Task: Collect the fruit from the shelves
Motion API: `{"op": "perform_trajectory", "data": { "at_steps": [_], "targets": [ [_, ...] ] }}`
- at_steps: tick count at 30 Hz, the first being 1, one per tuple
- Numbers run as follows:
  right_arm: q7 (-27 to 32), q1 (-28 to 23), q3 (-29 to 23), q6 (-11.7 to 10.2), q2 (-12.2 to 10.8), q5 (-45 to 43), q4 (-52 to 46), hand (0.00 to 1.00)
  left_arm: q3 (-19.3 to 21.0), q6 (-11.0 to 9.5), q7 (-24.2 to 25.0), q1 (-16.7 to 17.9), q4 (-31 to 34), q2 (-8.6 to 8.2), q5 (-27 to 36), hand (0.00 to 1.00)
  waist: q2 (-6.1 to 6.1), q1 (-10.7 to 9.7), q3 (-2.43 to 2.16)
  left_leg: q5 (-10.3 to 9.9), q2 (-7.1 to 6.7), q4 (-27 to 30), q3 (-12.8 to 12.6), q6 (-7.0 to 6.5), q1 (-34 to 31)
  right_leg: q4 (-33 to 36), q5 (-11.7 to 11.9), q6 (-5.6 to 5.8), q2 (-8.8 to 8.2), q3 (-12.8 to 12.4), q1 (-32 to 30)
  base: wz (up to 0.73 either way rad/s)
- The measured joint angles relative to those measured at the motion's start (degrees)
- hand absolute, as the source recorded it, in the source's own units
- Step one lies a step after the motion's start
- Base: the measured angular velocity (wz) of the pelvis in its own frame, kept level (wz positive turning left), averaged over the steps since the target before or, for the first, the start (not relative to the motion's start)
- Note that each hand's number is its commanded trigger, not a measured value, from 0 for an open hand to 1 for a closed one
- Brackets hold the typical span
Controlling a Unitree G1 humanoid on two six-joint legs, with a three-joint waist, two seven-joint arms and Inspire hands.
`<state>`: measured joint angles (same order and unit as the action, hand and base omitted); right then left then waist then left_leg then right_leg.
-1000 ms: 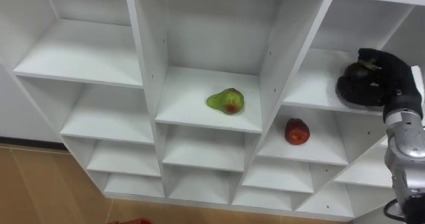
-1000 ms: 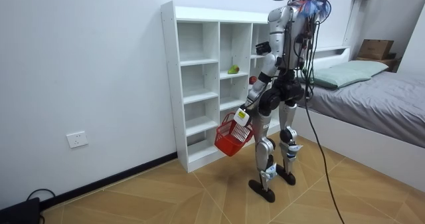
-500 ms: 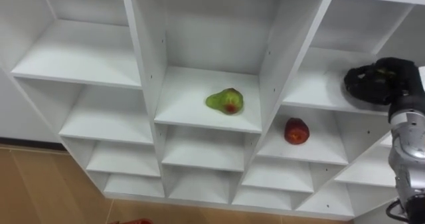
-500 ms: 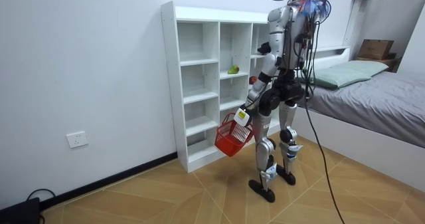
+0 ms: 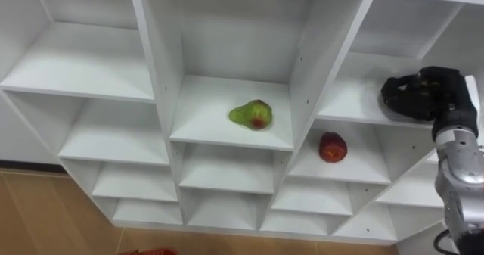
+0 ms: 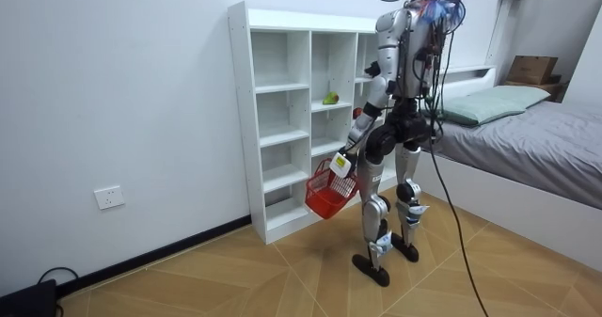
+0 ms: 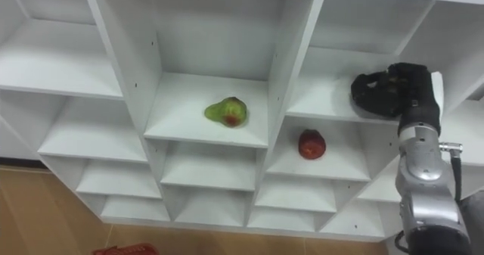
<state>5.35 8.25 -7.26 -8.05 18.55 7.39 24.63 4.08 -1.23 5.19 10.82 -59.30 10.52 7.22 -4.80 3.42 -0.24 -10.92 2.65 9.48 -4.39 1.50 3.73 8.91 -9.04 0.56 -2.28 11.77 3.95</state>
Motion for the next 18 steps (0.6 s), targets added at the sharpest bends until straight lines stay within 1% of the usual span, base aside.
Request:
{"op": "perform_trajectory", "data": {
  "at_steps": [1,3,6,8,11,12,13,14,15,16,17,18],
  "targets": [
    [-0.3,-1.79,0.04,-0.04,-0.74,0.0,-2.63,1.0,-0.01,-0.05,0.0,0.0,0.07,-0.01,0.0,1.0,0.2,-0.18,0.03,0.0,0.03,0.0,-0.11,0.0,-0.04,0.02,0.0,0.0,0.01,-0.03,-0.05,0.0],
    [-0.86,-3.91,0.2,-0.16,-1.45,0.26,-5.67,1.0,-0.01,-0.35,0.05,-0.04,0.48,-0.08,-0.01,1.0,0.56,-0.2,0.06,-0.01,0.06,-0.1,-0.27,0.01,0.0,0.04,0.0,0.0,0.04,-0.16,-0.09,-0.05],
    [-2.46,-5.34,0.72,-0.65,-1.5,2.71,-7.63,1.0,-0.68,-1.34,-0.02,-0.07,1.33,-0.07,-0.03,1.0,1.09,-0.21,0.04,-0.01,0.13,-0.21,-0.49,0.01,0.01,0.05,0.05,-0.07,0.14,-0.41,-0.28,-0.05],
    [-3.42,-5.87,1.45,-0.64,-1.65,4.21,-8.78,1.0,-1.13,-1.53,-0.04,0.0,1.66,-0.2,0.0,1.0,1.45,-0.27,0.03,-0.05,0.3,-0.21,-0.9,0.07,0.0,0.05,0.11,-0.15,0.3,-0.78,-0.28,-0.08],
    [-7.02,-8.85,2.53,-1.29,-3.07,4.22,-12.59,1.0,-1.12,-1.78,-0.01,-0.28,1.93,-0.36,0.0,1.0,1.66,-0.61,0.01,-0.14,0.61,-0.14,-0.95,0.24,-0.02,-0.04,0.19,-0.29,0.58,-0.79,-0.3,-0.01],
    [-8.57,-9.96,3.99,-1.95,-3.37,4.18,-14.25,1.0,-1.14,-1.8,-0.01,-0.38,1.93,-0.44,0.03,1.0,1.71,-1.04,0.01,-0.14,0.64,-0.07,-0.97,0.25,-0.13,-0.04,0.2,-0.31,0.61,-0.75,-0.31,0.0],
    [-10.53,-10.61,5.66,-1.95,-3.71,3.99,-15.36,1.0,-1.4,-1.8,0.0,-0.37,1.92,-0.47,0.04,1.0,1.73,-1.67,0.01,-0.14,0.64,-0.08,-1.01,0.25,-0.14,-0.03,0.21,-0.32,0.6,-0.77,-0.33,0.0],
    [-11.46,-11.06,6.44,-1.8,-3.82,3.92,-15.66,1.0,-1.62,-1.8,0.01,-0.46,1.92,-0.46,0.02,1.0,1.72,-1.76,0.0,-0.14,0.63,-0.06,-1.04,0.25,-0.14,-0.03,0.22,-0.33,0.59,-0.79,-0.35,0.0],
    [-13.62,-12.19,8.37,-0.58,-4.12,3.55,-15.78,1.0,-2.14,-1.81,0.08,-0.92,1.91,-0.46,-0.01,1.0,1.64,-1.71,-0.02,-0.14,0.59,-0.04,-1.1,0.25,-0.27,0.06,0.22,-0.34,0.54,-0.84,-0.64,-0.08],
    [-15.58,-13.42,10.78,1.11,-4.3,3.44,-15.76,1.0,-2.82,-1.83,0.27,-1.63,1.92,-0.46,0.01,1.0,1.66,-1.41,0.0,-0.14,0.6,0.09,-1.46,0.25,-0.6,0.38,0.24,-0.37,0.51,-1.18,-1.22,-0.09],
    [-16.72,-13.89,11.97,1.99,-4.42,3.23,-15.79,1.0,-3.32,-1.83,0.35,-1.87,1.92,-0.45,-0.01,1.0,1.68,-1.28,-0.01,-0.14,0.6,0.14,-1.61,0.24,-0.84,0.67,0.25,-0.37,0.48,-1.37,-1.63,-0.13],
    [-18.98,-14.32,14.32,3.32,-4.6,2.93,-15.79,1.0,-4.18,-1.84,0.69,-2.37,1.88,-0.45,-0.19,1.0,1.74,-1.27,-0.02,-0.13,0.56,0.32,-1.74,0.22,-1.13,0.97,0.28,-0.38,0.39,-1.5,-2.16,-0.1]
  ]
}}
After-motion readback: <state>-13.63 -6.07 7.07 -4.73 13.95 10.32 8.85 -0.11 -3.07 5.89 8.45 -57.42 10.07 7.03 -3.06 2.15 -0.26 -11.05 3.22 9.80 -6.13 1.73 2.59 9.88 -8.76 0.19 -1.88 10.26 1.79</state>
